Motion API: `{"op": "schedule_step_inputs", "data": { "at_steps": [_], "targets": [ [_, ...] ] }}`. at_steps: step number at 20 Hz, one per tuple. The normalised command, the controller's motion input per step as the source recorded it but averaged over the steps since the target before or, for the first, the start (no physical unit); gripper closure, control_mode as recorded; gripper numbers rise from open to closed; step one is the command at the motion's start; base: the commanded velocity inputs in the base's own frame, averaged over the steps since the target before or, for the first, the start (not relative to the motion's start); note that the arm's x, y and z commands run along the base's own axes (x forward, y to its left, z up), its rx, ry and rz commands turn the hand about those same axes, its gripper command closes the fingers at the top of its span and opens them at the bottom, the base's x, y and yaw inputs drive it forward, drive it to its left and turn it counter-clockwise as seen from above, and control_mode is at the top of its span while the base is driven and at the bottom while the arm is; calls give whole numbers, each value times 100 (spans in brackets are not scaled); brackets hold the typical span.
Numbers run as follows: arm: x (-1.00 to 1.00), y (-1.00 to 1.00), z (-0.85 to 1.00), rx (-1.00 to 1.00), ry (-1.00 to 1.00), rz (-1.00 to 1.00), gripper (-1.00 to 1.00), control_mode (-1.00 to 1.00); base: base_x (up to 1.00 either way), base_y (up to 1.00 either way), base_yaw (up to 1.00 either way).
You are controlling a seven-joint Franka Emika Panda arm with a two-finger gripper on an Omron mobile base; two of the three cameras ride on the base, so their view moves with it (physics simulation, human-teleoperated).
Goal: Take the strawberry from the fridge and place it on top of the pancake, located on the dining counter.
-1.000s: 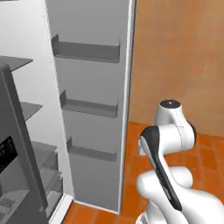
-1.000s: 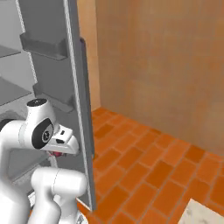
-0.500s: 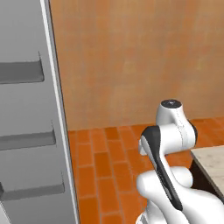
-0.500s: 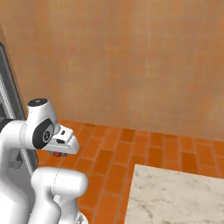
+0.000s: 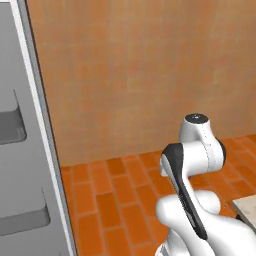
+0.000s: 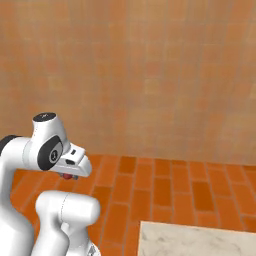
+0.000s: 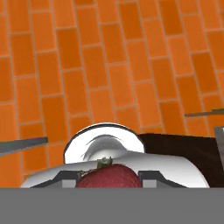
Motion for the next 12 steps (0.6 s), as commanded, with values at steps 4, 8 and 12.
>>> {"op": "schedule_step_inputs", "data": {
  "at_steps": [4,8,12],
  "targets": [
    [0,0,0,0,0,0,100,100,95,0,-2],
    [0,0,0,0,0,0,100,100,99,0,-6],
    [0,0,0,0,0,0,100,100,67,-21,-4]
  ]
}}
